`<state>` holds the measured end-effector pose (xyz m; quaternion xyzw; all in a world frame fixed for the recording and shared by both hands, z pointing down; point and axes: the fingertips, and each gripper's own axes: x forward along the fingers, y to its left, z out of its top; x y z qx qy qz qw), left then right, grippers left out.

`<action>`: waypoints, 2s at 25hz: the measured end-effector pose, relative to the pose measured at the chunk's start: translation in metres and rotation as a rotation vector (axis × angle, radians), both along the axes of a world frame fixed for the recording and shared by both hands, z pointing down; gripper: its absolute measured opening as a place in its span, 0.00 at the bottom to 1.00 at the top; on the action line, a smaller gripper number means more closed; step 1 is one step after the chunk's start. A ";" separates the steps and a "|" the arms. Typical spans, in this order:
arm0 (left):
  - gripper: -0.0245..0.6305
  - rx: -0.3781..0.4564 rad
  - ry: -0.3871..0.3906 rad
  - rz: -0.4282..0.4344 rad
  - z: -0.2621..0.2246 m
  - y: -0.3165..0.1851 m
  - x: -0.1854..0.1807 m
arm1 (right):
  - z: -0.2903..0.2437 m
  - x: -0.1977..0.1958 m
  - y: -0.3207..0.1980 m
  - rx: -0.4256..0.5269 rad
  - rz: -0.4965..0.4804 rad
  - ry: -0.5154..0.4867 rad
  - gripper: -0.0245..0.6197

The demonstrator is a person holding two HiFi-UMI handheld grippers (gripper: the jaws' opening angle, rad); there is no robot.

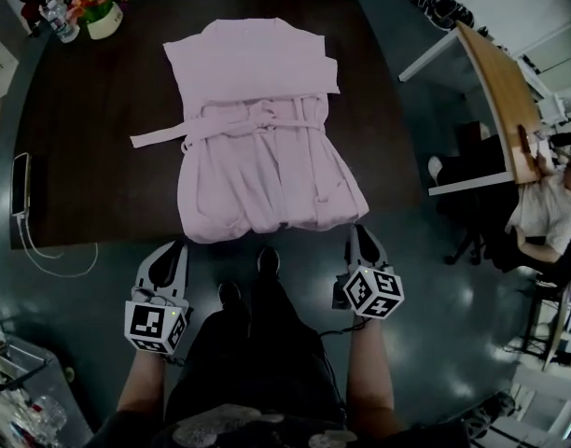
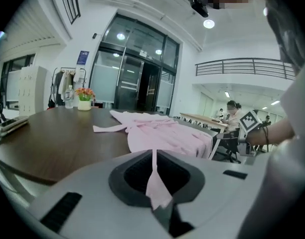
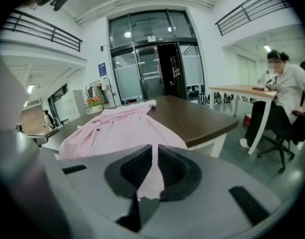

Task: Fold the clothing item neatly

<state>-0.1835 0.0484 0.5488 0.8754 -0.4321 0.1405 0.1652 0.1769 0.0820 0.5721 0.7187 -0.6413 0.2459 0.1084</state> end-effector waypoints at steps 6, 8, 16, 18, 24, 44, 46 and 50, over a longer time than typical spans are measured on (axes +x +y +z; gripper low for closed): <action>0.28 -0.070 -0.051 0.009 0.090 0.020 -0.006 | 0.093 0.028 0.042 -0.155 -0.044 -0.005 0.22; 0.32 -0.038 -0.075 0.013 0.113 0.014 0.001 | 0.128 0.032 0.041 -0.196 -0.099 -0.005 0.28; 0.52 0.058 -0.132 0.001 0.187 -0.025 0.035 | 0.205 0.056 -0.002 -0.106 -0.254 0.024 0.43; 0.52 0.040 -0.134 0.003 0.209 -0.029 0.043 | 0.227 0.063 -0.014 -0.110 -0.298 0.048 0.44; 0.52 -0.018 -0.129 0.091 0.245 -0.024 0.074 | 0.254 0.028 -0.029 -0.135 -0.574 0.210 0.43; 0.09 -0.097 0.017 0.127 0.054 0.155 0.059 | 0.043 0.011 0.138 -0.021 -0.673 0.074 0.05; 0.09 -0.051 0.052 0.134 0.016 0.151 0.060 | 0.003 -0.001 0.133 0.020 -0.705 0.089 0.05; 0.09 0.047 0.135 0.162 -0.042 0.127 0.057 | -0.063 -0.022 0.098 0.126 -0.737 0.154 0.05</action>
